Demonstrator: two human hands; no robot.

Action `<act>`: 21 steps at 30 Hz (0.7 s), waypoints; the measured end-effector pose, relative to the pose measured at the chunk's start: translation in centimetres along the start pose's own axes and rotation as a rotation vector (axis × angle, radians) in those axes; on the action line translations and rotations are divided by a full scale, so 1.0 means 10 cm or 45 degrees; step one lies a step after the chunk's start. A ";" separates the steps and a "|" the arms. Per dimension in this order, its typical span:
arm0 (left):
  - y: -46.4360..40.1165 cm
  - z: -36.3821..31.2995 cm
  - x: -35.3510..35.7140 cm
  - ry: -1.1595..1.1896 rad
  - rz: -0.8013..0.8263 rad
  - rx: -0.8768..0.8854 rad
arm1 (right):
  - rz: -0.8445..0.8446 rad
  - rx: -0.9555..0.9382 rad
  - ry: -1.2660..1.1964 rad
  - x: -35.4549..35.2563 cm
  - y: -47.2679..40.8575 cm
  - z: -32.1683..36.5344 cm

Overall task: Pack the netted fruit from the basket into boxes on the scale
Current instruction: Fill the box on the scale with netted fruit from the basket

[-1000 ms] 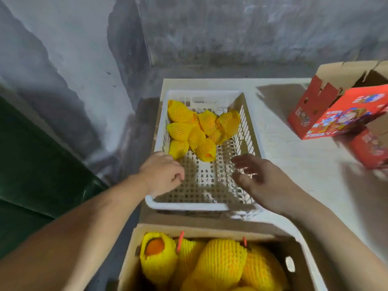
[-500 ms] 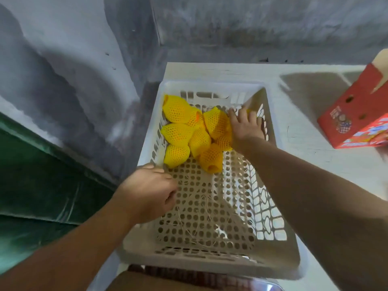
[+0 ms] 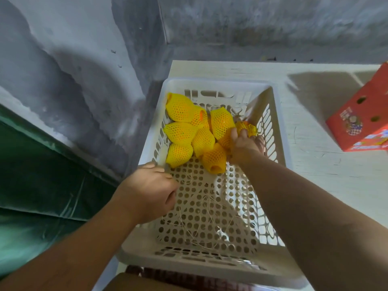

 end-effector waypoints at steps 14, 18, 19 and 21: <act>0.02 0.03 0.00 0.070 -0.051 -0.039 | -0.362 0.240 -0.493 0.25 0.10 0.09; 0.02 0.03 0.01 0.062 -0.028 -0.051 | -0.182 0.309 -0.497 0.17 -0.10 0.07; 0.02 0.03 0.01 0.071 -0.030 -0.050 | -0.174 0.314 -0.529 0.15 -0.12 0.07; 0.02 0.03 0.00 0.075 -0.031 -0.047 | -0.186 0.316 -0.598 0.15 -0.12 0.05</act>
Point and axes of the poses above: each hand's wrist, its own y-axis away from the middle knuckle, its own x-axis out of the palm, z = x × y, the point moved 4 cm from there along -y, towards the middle knuckle, and after that the axes turned 14 degrees about y, right-handed, at the moved point
